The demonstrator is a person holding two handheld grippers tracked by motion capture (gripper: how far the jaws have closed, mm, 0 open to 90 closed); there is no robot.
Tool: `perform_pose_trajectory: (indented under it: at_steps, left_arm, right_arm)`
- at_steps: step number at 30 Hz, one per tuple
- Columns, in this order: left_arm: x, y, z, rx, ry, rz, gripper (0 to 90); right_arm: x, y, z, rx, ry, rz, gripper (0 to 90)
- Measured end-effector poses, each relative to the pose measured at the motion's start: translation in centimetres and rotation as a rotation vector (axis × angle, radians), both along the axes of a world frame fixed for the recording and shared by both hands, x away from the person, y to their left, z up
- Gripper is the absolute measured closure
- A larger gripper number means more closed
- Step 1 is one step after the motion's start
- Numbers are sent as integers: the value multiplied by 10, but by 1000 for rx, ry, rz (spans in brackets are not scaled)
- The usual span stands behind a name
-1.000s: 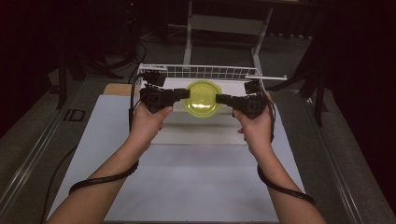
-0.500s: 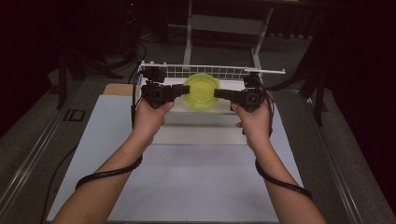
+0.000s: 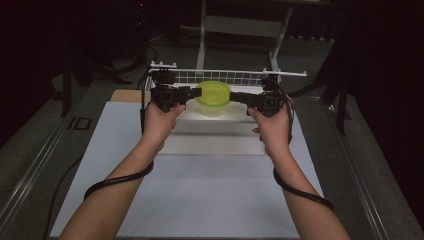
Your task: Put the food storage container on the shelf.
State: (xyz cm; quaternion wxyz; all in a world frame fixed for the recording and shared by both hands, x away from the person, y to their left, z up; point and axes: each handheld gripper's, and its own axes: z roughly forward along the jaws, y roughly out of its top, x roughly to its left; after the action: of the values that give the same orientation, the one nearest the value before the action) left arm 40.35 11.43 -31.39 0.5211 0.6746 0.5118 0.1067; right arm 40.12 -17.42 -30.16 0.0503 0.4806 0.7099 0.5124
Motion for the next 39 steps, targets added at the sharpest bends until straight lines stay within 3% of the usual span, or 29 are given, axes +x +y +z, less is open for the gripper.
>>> perform_pose_trajectory:
  at_steps: [1,8,10,11,16,19,21,26,29,31,34,39]
  left_arm:
    - [-2,3,1,-14,-10,4,497]
    - [-28,10,6,31,-129,16,423]
    - [-35,8,7,80,-133,29,414]
    - [-38,8,7,94,-133,43,365]
    - [-49,13,3,81,-133,27,351]
    - [-56,18,-3,35,-144,12,318]
    - [-62,23,-10,-5,-163,-62,238]
    - [-76,21,-26,-18,-179,-131,128]
    - [-88,18,-37,-8,-225,-138,12]
    - [-96,17,-44,0,-251,-131,12]
    - [-101,16,-49,-7,-258,-136,12]
    - [-115,14,-58,33,-307,-118,12]
  right_arm:
    - [-3,0,0,-7,-8,4,577]
    - [-24,4,-7,-29,-55,45,579]
    - [-30,6,-10,-41,-70,56,586]
    - [-33,7,-11,-44,-81,59,587]
    - [-40,14,-23,-70,-87,80,635]
    - [-41,18,-31,-78,-84,88,756]
    - [-41,22,-36,-90,-79,99,898]
    - [-36,32,-41,-115,-70,112,899]
    - [-33,36,-43,-123,-67,109,899]
    - [-32,39,-43,-121,-65,106,899]
    - [-30,41,-44,-123,-62,105,899]
    - [-22,47,-46,-112,-57,95,898]
